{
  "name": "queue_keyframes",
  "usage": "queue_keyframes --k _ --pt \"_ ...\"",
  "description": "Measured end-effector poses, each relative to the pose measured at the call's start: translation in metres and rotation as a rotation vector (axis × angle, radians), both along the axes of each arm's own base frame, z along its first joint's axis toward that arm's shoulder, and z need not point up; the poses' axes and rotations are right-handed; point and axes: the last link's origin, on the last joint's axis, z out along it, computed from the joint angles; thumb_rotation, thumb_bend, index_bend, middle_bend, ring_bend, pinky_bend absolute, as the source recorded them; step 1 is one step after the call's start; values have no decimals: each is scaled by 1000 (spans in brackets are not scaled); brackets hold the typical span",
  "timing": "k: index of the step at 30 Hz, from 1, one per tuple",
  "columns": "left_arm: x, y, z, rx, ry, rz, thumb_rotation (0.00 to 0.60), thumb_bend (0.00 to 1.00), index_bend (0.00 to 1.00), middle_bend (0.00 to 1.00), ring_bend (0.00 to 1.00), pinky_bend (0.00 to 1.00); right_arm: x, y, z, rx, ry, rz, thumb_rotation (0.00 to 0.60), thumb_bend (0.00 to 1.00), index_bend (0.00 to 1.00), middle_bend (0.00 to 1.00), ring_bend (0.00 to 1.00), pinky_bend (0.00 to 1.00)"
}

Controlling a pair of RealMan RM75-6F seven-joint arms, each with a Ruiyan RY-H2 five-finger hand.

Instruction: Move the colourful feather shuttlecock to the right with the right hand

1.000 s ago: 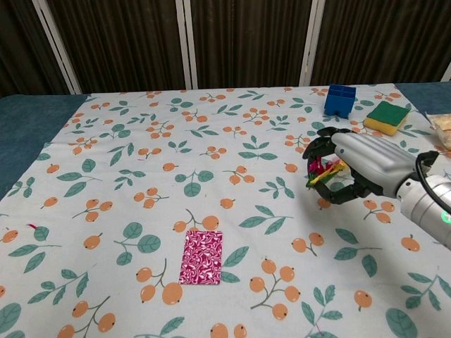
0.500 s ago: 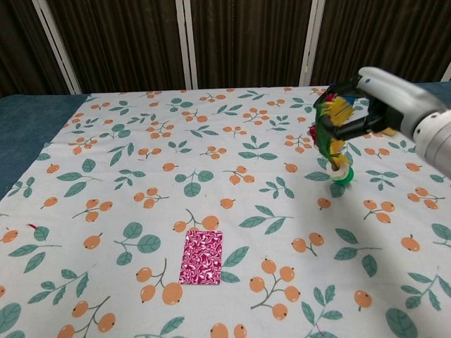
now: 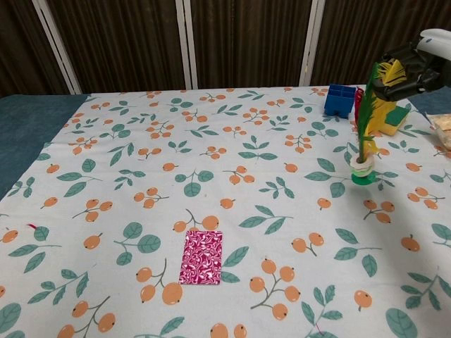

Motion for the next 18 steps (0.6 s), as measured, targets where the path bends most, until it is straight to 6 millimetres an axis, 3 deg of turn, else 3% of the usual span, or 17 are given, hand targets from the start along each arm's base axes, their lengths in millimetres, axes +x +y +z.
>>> queue_keyframes --k 18 --pt "-1 0 0 -2 2 6 600 72 0 0 0 0 -22 3 -3 2 -4 -65 600 460 597 244 0 0"
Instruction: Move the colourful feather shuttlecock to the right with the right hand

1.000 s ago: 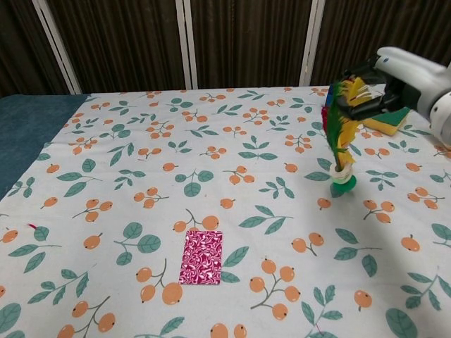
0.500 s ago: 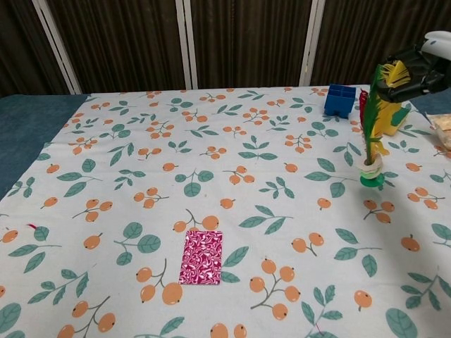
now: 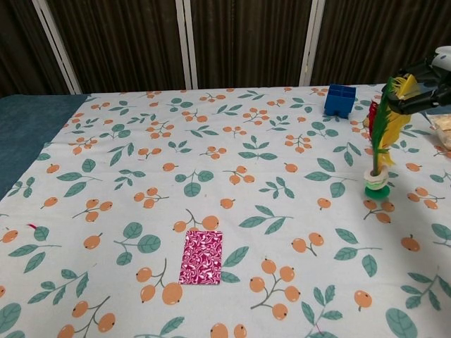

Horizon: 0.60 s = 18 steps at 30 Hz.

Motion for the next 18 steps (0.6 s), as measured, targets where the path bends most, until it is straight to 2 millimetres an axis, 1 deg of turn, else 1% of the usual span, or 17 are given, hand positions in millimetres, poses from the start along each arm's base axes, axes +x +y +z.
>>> queue_keyframes --k 2,3,5,7,10,13,18 --pt "0 0 0 0 0 0 600 76 0 0 0 0 -3 1 0 -4 0 -6 600 460 578 235 0 0" --pt "0 0 0 -1 1 0 600 76 0 0 0 0 -4 1 1 -5 2 -9 600 460 551 220 0 0" --pt "0 0 0 -1 3 0 600 75 0 0 0 0 -7 3 2 -7 8 -11 600 460 483 181 0 0" --pt "0 0 0 -1 3 -1 600 76 0 0 0 0 -11 4 4 -11 18 -13 600 454 377 129 0 0" --pt "0 0 -1 -3 3 -2 600 77 0 0 0 0 -17 8 8 -15 26 -16 600 436 261 73 0 0" --pt "1 0 -1 -4 2 -4 600 74 0 0 0 0 -22 12 14 -20 43 -19 600 415 176 20 0 0" --pt "0 -1 -1 -4 1 -4 600 72 0 0 0 0 -32 21 27 -39 88 -20 600 388 134 0 0 0"
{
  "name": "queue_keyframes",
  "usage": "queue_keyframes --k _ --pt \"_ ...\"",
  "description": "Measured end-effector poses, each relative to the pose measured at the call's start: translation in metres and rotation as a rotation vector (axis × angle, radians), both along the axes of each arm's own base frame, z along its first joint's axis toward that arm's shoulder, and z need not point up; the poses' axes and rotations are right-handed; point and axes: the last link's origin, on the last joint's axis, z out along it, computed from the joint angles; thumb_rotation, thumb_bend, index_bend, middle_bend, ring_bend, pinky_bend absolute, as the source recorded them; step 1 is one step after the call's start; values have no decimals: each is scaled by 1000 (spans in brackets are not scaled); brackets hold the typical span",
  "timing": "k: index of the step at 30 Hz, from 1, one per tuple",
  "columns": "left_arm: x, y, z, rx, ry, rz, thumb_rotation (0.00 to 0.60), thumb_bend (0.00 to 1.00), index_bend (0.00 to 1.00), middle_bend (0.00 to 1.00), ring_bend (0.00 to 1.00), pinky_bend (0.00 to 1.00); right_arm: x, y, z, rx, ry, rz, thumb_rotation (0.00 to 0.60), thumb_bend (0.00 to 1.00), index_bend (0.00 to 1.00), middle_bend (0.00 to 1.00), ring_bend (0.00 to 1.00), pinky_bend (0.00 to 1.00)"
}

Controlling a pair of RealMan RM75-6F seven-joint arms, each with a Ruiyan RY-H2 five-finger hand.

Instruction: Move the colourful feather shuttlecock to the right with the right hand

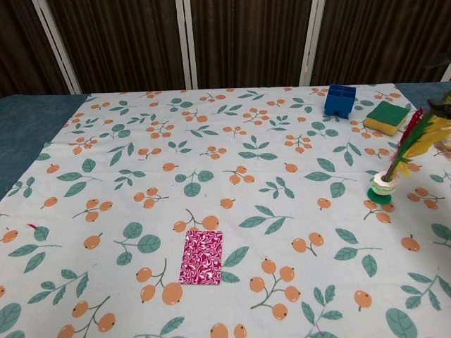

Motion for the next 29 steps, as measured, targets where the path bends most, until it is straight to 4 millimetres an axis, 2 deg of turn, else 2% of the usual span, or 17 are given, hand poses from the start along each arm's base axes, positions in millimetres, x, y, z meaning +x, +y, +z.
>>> queue_keyframes --k 9,16,21,25,29 --pt "0 0 1 3 1 1 600 73 0 0 0 0 -22 22 41 -52 81 -11 600 335 111 0 0 0" --pt "1 -1 0 2 9 -6 600 75 0 0 0 0 -57 61 81 -77 180 -41 600 267 107 0 0 0" --pt "1 -1 0 5 22 -15 600 75 0 0 0 0 -70 88 89 -55 278 3 600 206 69 0 0 0" --pt "1 0 2 11 42 -29 600 74 0 0 0 0 -83 111 91 -17 431 71 600 176 51 0 0 0" --pt "-2 1 4 25 84 -45 600 75 0 0 0 0 -90 120 93 -9 587 156 600 170 50 0 0 0"
